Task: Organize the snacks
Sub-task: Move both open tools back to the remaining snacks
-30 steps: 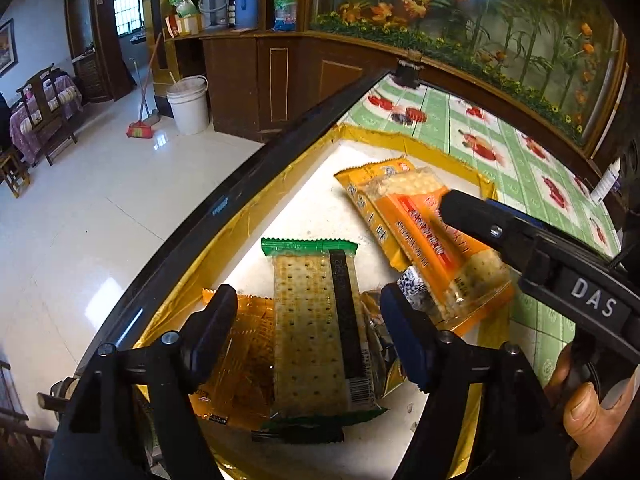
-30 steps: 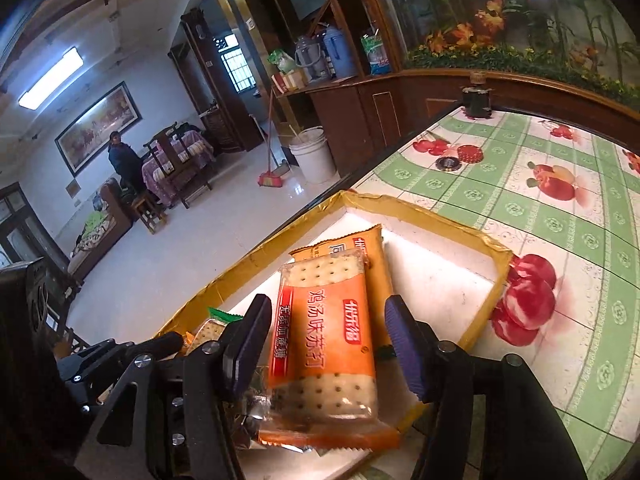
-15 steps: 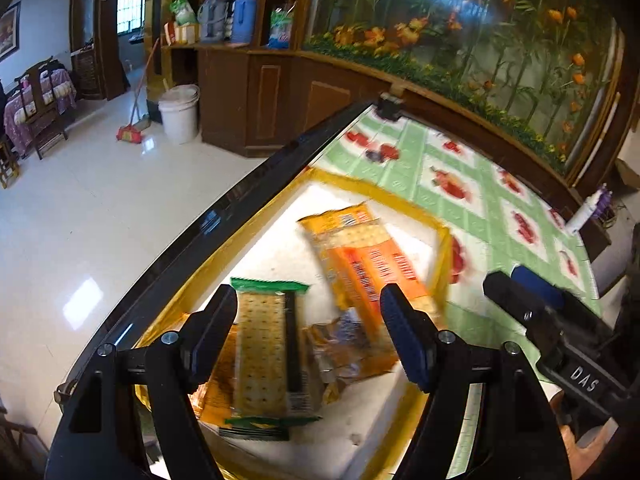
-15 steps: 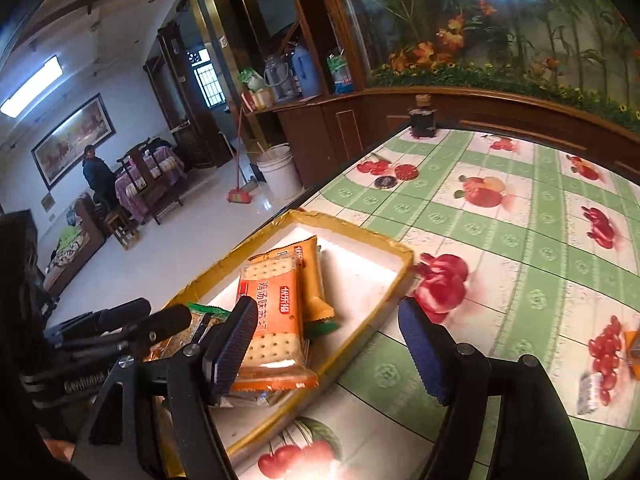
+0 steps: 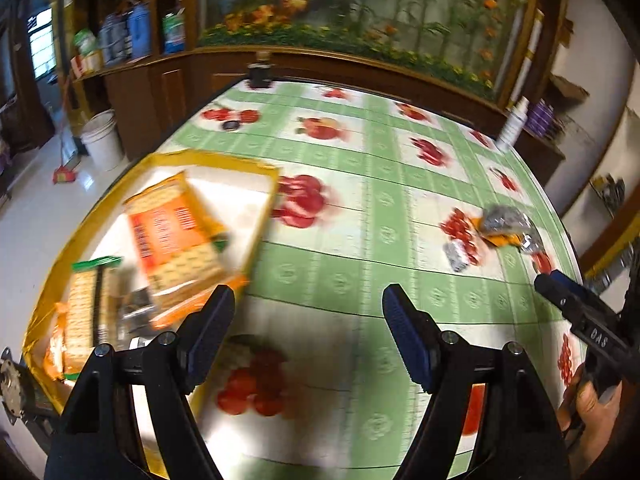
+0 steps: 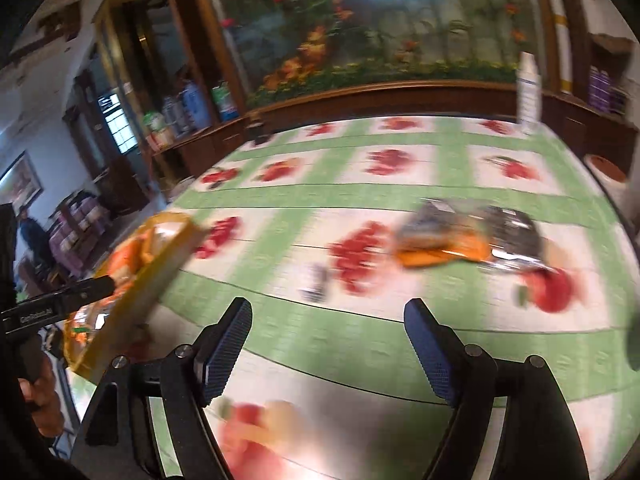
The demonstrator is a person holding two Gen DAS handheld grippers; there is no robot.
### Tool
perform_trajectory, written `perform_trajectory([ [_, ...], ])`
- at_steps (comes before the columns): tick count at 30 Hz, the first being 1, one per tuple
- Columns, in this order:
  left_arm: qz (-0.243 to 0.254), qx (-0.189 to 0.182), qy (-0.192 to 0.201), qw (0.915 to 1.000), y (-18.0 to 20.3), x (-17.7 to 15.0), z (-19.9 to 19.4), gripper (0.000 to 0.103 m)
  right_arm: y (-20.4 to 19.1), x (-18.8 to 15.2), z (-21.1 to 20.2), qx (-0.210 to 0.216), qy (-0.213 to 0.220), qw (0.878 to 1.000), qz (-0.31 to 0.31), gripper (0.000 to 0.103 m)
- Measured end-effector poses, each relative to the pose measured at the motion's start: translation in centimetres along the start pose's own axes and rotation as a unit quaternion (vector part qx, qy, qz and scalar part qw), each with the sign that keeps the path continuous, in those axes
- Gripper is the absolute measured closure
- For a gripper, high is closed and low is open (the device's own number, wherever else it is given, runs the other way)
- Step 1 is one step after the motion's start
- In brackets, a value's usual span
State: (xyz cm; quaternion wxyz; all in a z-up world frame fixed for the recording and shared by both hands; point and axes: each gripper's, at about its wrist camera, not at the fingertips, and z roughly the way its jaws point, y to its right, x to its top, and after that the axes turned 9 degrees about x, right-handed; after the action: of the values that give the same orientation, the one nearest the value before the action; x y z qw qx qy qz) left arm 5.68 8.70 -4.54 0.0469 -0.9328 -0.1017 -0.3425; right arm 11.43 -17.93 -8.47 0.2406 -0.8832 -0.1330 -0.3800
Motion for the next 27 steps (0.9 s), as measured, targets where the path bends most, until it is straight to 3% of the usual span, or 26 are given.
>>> perform_trajectory([
  [4,0.036,-0.016,-0.003,0.9992,3.8,0.1,0.3,0.027,5.2,-0.3,-2.2,-0.038,0.011,0.999,0.036,0.022],
  [9,0.084,-0.022,-0.01,0.9962,8.1,0.5,1.8,0.027,8.6,0.0,-3.0,-0.066,0.017,0.997,0.048,0.022],
  [18,0.087,-0.057,-0.051,0.9932,12.4,1.8,5.5,0.027,10.2,1.1,-2.3,-0.068,0.02,0.996,0.045,0.022],
  [27,0.096,-0.055,-0.059,0.9921,15.4,3.0,8.3,0.027,12.5,3.6,0.9,-0.097,0.01,0.994,0.05,0.023],
])
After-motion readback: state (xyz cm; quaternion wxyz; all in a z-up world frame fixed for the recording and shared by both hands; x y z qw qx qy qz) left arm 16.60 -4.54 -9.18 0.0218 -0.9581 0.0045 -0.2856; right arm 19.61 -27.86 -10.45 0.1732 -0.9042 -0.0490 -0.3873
